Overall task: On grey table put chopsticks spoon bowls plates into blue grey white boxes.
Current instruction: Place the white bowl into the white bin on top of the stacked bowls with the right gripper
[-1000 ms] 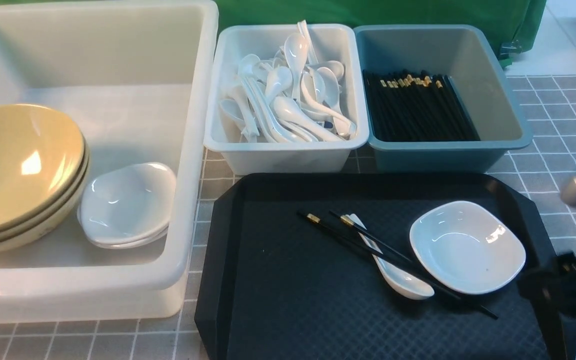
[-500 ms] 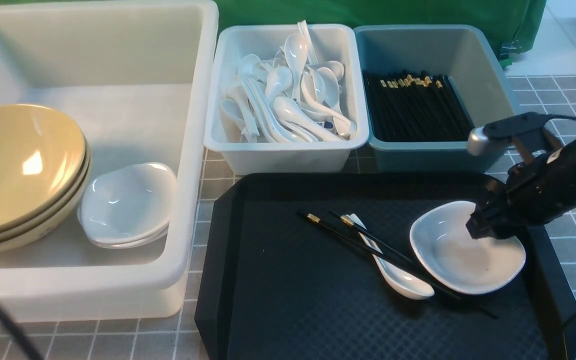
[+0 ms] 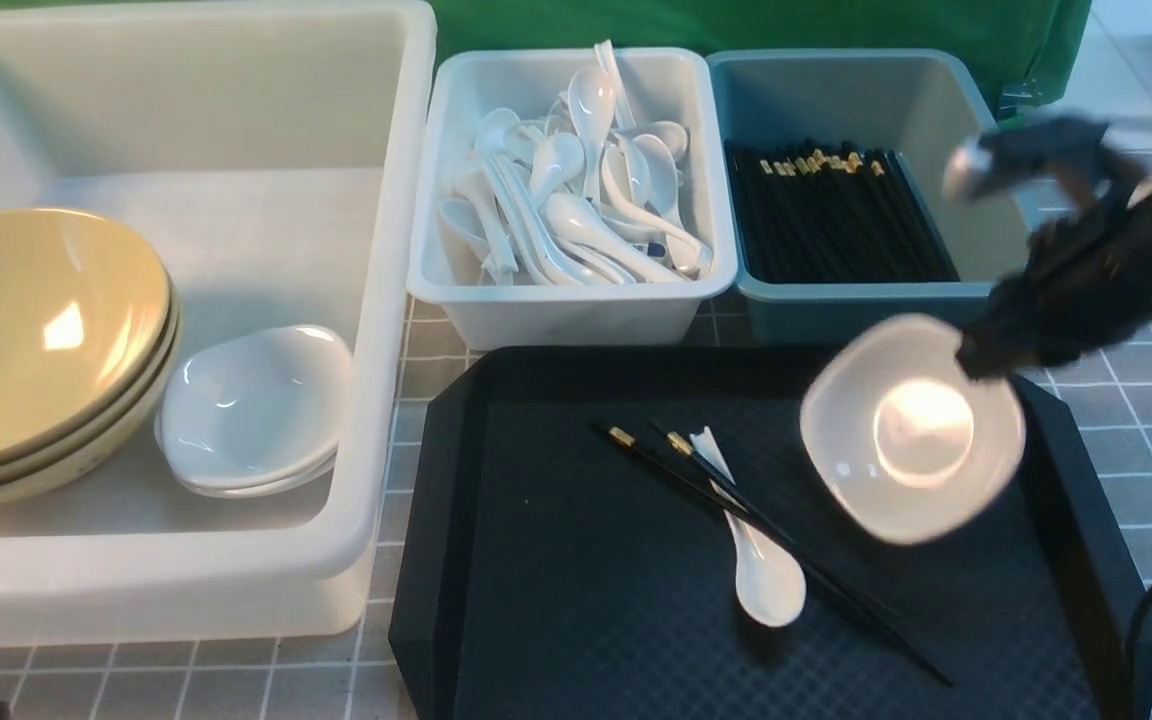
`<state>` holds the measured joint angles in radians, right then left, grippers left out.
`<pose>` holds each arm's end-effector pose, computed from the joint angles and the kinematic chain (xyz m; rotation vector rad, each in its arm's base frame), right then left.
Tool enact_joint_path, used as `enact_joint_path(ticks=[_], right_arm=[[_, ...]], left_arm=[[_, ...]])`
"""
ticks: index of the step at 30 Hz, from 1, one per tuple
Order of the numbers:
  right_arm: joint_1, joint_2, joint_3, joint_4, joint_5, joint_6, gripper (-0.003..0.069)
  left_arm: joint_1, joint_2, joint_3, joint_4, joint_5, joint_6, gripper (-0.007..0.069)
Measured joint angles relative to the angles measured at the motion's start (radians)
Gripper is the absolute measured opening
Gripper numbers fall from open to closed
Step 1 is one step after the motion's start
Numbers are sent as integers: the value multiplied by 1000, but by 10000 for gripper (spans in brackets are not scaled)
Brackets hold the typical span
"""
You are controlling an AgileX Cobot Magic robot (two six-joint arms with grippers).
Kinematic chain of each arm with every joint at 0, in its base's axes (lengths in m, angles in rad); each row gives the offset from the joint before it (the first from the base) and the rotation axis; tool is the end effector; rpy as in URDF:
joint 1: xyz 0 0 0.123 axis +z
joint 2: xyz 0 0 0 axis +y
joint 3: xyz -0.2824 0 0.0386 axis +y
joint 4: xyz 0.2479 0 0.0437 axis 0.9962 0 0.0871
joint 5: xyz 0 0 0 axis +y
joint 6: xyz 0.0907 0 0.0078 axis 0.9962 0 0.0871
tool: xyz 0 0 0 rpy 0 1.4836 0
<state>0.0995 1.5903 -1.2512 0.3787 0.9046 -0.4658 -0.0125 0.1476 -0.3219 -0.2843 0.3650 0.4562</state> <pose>0.3259 0.0592 0.2849 -0.5173 2.6042 0.3554 0.0530 -0.0098 0.2805 0.2431 1.6427 0.0512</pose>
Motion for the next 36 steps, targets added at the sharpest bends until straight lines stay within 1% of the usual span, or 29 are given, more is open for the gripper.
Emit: enact_joint_path(ticks=[1,2,4,5,6,7,8,9,10,11,12,13,15,16,18,19,20,21,22,23,26,28,30,31,32,33,34,36], right_arm=[[1,-26,-32,67,9,-12,73],[1,-29,-37,80,9,-17,73],[27,-53,-88,267,-4,-99,73],[47,-54,-100,334,-16,-134,73],[97,-45,-120,445,-39,-192,73],[106,-40,-122,460,-48,-211,73],[154,-20,-137,532,-76,-257,73],[243,19,-164,618,-134,-320,73],[302,57,-189,652,-176,-351,73],[314,65,-195,656,-176,-351,73],[395,131,-244,674,-237,-381,73],[454,196,-288,675,-285,-392,73],[519,300,-384,647,-341,-368,73],[549,359,-445,608,-360,-325,73],[589,460,-566,476,-362,-214,73],[601,514,-636,395,-343,-130,73],[605,534,-665,360,-333,-95,73],[617,610,-779,216,-266,49,73],[622,644,-845,149,-225,116,74],[626,675,-895,96,-176,189,76],[639,750,-1040,-8,-78,308,104],[640,771,-1098,-25,-28,336,142],[641,780,-1137,-33,21,344,235],[641,780,-1143,-33,26,344,235],[641,779,-1159,-37,65,343,297],[641,775,-1172,-40,96,337,323],[639,765,-1202,-50,180,309,385],[637,733,-1215,-93,269,273,438]], left_arm=[[0,-5,0,-6,-14,-1,-10],[0,-6,0,-9,-16,-1,-10],[0,-14,0,-20,-26,-3,-10],[0,-16,0,-22,-30,-3,-10],[0,-16,0,-23,-33,-4,-10],[0,-17,0,-23,-33,-4,-10],[0,-17,0,-23,-33,-4,-10],[0,-17,0,-23,-35,-4,-10],[0,-17,0,-24,-36,-5,-10],[0,-17,0,-24,-36,-5,-10],[0,-17,2,-25,-39,-8,-10],[0,-17,4,-25,-40,-14,-10],[0,-17,8,-25,-40,-22,-10],[0,-17,8,-25,-39,-23,-10],[0,-17,8,-25,-39,-23,-10],[0,-17,8,-25,-39,-24,-10],[0,-18,8,-25,-39,-24,-10],[0,-18,8,-25,-39,-26,-10],[0,-18,8,-25,-39,-26,-10],[0,-18,8,-25,-39,-26,-10],[0,-18,8,-25,-38,-26,-10],[0,-18,8,-25,-38,-26,-10],[0,-18,8,-25,-38,-26,-10],[0,-18,8,-25,-38,-26,-10],[0,-18,8,-25,-38,-26,-10],[0,-18,8,-25,-38,-26,-10],[0,-18,8,-25,-38,-26,-10],[0,-18,8,-25,-38,-26,-10]])
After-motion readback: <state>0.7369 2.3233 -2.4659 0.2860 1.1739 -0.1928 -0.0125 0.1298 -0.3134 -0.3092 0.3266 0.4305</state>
